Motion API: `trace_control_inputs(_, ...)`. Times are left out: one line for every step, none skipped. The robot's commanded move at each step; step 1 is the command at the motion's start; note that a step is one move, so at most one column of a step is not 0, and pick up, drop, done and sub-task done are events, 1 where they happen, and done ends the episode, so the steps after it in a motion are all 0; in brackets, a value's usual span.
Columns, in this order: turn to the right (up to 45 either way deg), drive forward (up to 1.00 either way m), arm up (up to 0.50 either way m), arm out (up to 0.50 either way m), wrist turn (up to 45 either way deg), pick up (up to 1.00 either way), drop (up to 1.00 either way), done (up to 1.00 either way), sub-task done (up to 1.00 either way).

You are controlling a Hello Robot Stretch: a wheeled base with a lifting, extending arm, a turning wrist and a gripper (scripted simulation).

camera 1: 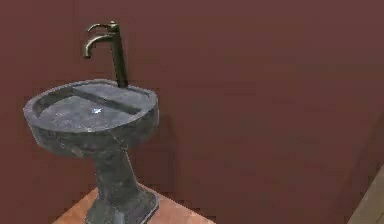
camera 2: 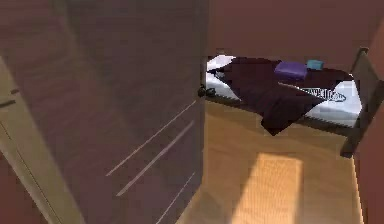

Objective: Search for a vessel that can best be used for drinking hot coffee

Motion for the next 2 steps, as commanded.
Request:
trace_control_inputs(45.0,0.0,0.0,0.0,0.0,0.0,0.0,0.0,0.0)
trace_control_inputs(45.0,0.0,0.0,0.0,0.0,0.0,0.0,0.0,0.0)
